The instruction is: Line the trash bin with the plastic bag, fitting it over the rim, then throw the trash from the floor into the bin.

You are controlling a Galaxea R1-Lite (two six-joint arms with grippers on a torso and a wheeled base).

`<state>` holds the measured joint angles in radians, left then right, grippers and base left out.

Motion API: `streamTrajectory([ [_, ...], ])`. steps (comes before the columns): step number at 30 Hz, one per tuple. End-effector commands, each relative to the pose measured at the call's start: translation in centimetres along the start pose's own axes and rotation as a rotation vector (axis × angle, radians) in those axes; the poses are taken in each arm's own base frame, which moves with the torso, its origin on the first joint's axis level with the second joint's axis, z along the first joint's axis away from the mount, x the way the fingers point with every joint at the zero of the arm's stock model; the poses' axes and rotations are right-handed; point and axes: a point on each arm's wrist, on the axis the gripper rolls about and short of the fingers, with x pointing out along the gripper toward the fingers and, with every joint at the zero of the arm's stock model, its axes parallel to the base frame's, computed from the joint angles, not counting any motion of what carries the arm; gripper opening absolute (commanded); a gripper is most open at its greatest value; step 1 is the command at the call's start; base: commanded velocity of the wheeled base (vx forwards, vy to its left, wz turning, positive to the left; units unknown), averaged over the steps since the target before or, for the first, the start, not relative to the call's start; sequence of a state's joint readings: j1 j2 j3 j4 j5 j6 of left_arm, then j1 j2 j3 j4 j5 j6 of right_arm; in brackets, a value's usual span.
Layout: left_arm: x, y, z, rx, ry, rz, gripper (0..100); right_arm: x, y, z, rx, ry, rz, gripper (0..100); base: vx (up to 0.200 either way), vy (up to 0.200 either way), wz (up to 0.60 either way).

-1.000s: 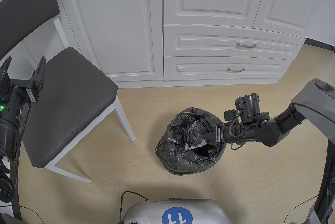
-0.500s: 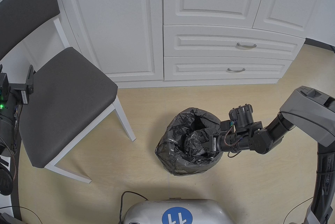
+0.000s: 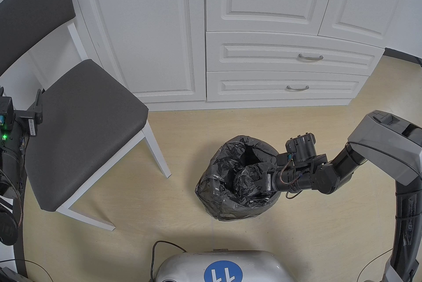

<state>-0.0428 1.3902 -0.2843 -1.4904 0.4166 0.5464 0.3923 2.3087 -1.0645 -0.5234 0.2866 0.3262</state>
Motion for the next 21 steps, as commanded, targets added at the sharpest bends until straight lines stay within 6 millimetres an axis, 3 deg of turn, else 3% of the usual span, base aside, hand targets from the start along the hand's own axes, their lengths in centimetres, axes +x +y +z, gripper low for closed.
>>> streamTrajectory([
  [1, 0.0, -0.1, -0.1, 0.003, 0.005, -0.002, 100, -1.4, 1.0, 1.4, -0.009, -0.049, -0.013, 0, 0.0, 0.0, 0.0],
  [7, -0.1, 0.0, -0.1, 0.002, 0.002, -0.001, 100, -3.3, 3.6, 3.2, 0.023, 0.009, -0.095, 0, 0.0, 0.0, 0.0],
  [9, 0.0, -0.1, -0.1, 0.002, 0.003, -0.003, 100, -2.9, 4.6, 3.9, 0.075, 0.02, -0.135, 0, 0.0, 0.0, 0.0],
  [15, 0.0, -0.1, 0.0, 0.002, 0.001, -0.003, 100, -0.5, 4.1, 3.5, 0.123, 0.046, -0.201, 0, 0.0, 0.0, 0.0],
  [21, -0.1, 0.1, 0.1, -0.001, -0.005, 0.0, 100, -0.1, 4.4, 3.3, 0.117, 0.044, -0.215, 0, 0.0, 0.0, 0.0],
])
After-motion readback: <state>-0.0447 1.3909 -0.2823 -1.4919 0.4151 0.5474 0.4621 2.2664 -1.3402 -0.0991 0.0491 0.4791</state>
